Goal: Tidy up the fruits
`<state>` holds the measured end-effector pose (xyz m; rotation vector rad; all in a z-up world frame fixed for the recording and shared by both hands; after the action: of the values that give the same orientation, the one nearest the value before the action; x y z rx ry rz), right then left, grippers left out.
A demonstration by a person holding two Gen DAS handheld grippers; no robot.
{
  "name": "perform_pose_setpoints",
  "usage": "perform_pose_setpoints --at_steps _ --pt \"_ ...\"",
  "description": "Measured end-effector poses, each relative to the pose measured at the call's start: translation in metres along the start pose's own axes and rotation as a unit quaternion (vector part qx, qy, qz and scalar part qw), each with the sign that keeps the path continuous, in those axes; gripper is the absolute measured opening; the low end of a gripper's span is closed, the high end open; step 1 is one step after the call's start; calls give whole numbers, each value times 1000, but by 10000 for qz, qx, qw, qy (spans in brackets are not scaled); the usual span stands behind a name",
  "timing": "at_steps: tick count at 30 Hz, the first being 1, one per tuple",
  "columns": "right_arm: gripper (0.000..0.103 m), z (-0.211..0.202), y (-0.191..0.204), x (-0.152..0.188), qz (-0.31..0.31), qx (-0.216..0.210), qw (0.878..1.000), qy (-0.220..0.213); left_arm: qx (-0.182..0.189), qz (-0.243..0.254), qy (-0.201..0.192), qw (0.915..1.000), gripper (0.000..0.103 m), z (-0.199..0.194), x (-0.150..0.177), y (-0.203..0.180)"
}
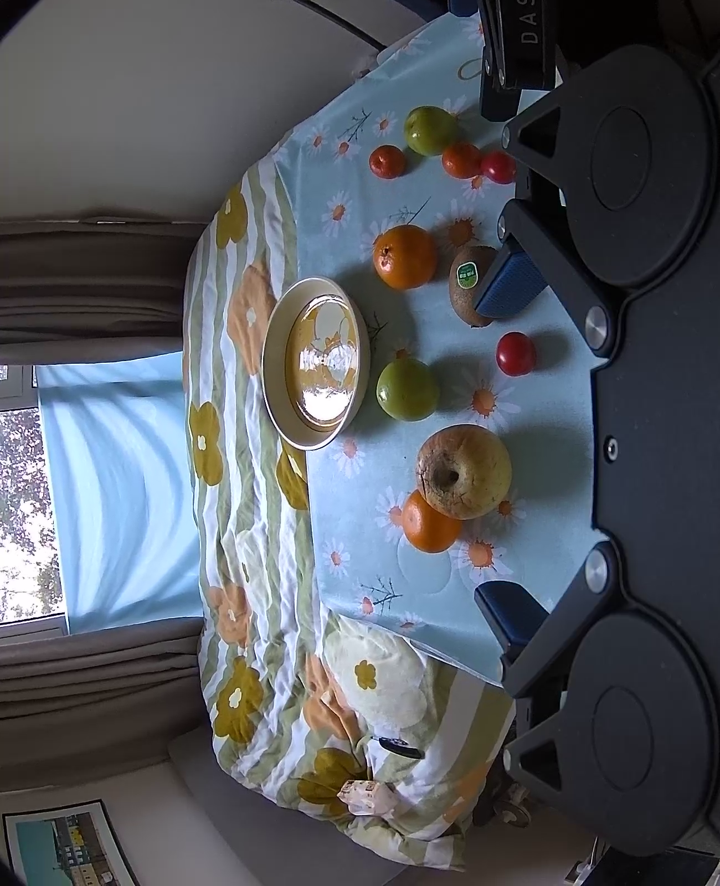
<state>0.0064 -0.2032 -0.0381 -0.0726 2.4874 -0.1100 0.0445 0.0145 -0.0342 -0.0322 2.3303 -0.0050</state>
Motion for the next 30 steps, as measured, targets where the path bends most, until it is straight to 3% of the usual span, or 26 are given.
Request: perform_pose_setpoints --at_steps 30 --pt "103 3 2 -7 77 57 10000 9 37 98 -69 9999 103 9 -11 7"
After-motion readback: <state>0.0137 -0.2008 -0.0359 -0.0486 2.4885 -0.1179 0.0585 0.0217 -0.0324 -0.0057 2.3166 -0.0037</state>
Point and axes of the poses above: each gripper's, at about its wrist camera, not at the fingertips, and z roughly the way its jaws point, y to its left, x to its underside, the point moved 6 cm from there along z, roughly the way its jaws point, and after that the axes turned 10 degrees about -z, right-handed, at the moved point
